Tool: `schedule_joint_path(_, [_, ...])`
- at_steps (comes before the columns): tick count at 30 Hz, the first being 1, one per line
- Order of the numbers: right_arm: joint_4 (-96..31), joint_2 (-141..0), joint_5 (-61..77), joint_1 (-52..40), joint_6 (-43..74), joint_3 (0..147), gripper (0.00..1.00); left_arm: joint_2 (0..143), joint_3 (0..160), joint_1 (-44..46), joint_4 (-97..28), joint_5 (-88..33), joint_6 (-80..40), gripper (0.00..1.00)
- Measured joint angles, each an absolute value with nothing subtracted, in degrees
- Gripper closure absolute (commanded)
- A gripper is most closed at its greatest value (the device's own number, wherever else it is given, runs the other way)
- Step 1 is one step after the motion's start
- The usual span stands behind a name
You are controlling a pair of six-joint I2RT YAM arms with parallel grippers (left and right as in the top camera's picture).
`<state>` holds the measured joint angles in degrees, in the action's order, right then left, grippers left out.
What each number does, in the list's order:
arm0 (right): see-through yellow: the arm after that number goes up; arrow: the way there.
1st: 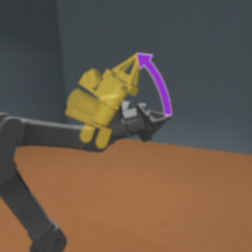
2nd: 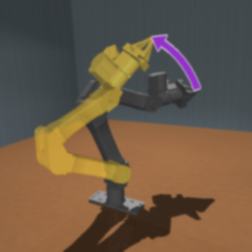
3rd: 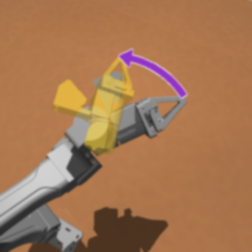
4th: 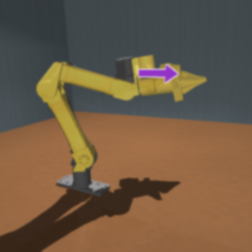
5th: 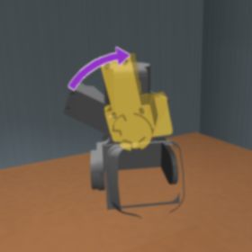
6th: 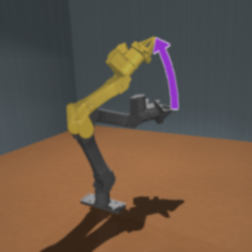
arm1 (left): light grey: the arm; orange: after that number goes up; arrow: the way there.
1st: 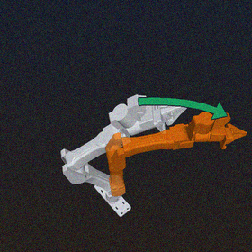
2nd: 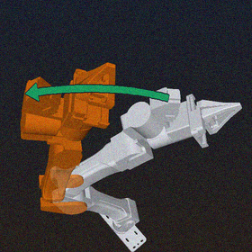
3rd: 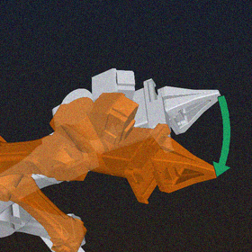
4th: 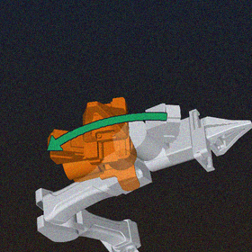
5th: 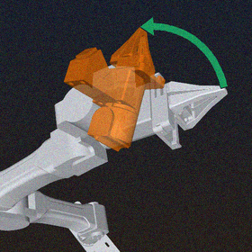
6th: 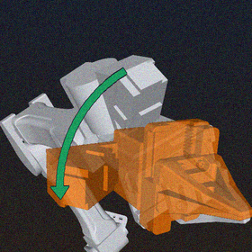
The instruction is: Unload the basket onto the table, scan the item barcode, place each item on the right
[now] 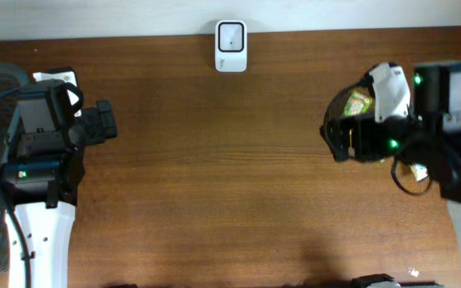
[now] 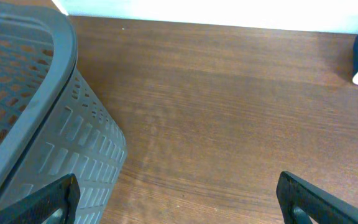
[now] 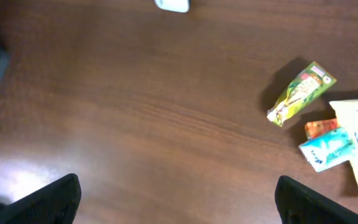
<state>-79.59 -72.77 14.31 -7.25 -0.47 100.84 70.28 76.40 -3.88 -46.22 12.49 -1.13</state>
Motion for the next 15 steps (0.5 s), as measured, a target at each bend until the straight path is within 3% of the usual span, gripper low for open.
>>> schedule_joint_path(10, [-76.62,-70.28,11.16,-7.51,-0.49,100.60,0.01,70.28,76.40,-3.88,-46.28,12.49,-1.13,0.01])
schedule_joint_path(15, [-47.77,-55.33,5.21,-3.36,-0.67,76.38,0.01,70.28,76.40,-3.88,-46.22,12.49,-1.10,0.01])
